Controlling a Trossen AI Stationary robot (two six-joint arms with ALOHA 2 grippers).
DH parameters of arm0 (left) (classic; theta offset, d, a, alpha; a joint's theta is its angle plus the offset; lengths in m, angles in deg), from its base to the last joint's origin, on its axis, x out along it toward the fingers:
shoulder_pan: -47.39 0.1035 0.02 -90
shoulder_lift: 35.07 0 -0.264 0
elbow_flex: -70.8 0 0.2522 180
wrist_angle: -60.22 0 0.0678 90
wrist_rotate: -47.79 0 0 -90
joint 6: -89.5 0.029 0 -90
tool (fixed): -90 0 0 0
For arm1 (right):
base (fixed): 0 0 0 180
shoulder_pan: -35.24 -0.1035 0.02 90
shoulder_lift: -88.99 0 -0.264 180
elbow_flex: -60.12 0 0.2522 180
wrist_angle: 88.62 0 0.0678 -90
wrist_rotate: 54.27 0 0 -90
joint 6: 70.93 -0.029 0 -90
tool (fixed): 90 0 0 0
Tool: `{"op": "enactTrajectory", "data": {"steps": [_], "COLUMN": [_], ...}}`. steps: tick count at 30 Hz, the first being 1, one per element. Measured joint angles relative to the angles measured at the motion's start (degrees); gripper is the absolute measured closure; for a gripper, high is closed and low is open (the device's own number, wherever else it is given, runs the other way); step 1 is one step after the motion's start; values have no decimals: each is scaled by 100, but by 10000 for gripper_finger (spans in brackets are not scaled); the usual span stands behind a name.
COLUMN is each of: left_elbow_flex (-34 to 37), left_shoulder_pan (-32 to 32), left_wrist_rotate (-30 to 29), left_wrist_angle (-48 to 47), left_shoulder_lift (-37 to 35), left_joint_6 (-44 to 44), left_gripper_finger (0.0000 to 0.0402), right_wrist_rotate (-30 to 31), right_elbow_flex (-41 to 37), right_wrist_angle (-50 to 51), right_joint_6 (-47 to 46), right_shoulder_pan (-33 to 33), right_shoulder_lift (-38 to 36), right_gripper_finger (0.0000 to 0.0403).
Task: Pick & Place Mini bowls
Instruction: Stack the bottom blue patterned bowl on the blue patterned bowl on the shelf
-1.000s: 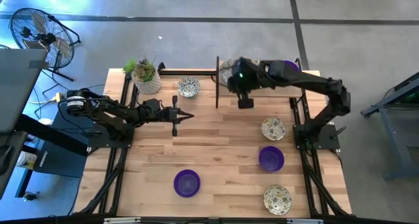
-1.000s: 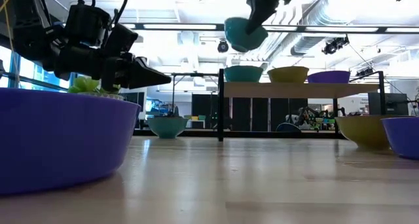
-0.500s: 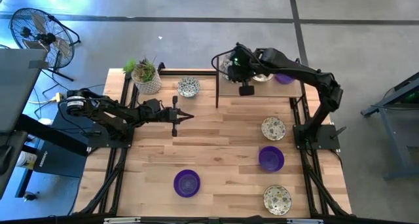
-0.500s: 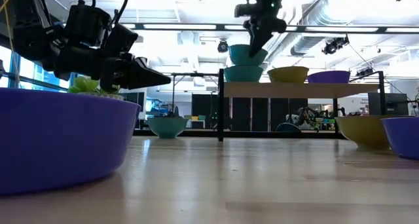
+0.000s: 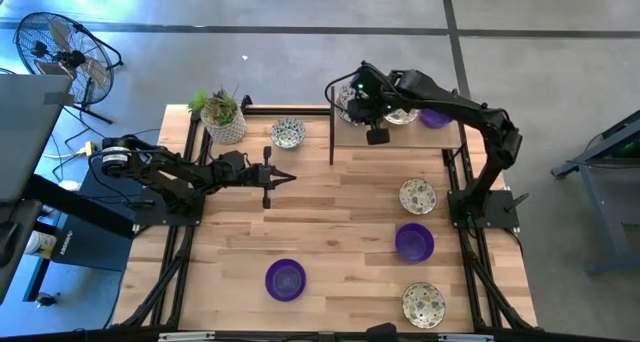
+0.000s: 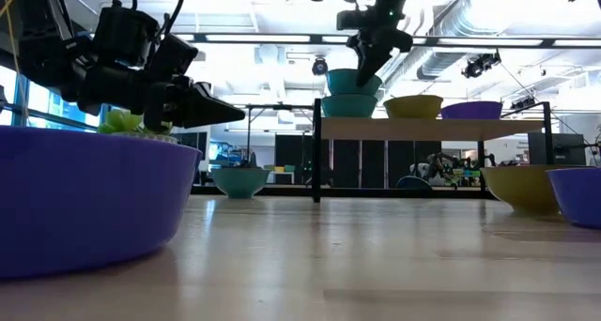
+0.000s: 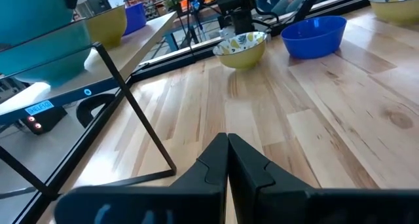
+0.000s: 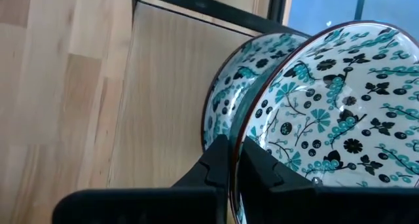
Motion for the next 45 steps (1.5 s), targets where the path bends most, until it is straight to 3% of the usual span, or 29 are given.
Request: {"op": "enactTrajectory", "data": {"steps": [10, 35, 40, 45], "left_elbow_flex": [0, 0, 0, 0], "left_shoulder_pan": [0, -1, 0, -2], "left_wrist_rotate": [-17, -4, -2, -2], "left_wrist_angle": [-50, -50, -57, -59], "left_shoulder_lift": [0, 2, 2, 2], "left_joint_6": [4, 4, 4, 4], "left_gripper_finger": [401, 401, 401, 401], "right_wrist_rotate": [96, 504, 475, 261], "right_elbow_flex": [-6, -6, -6, -4], "right_wrist_angle": [1, -129, -101, 46], "right_joint_6": [105, -13, -280, -525], "right_shoulder_pan": [28, -166, -298, -253], "right_shoulder_lift": [267, 114, -164, -327], "right_gripper_finger": [391, 288, 287, 310]}}
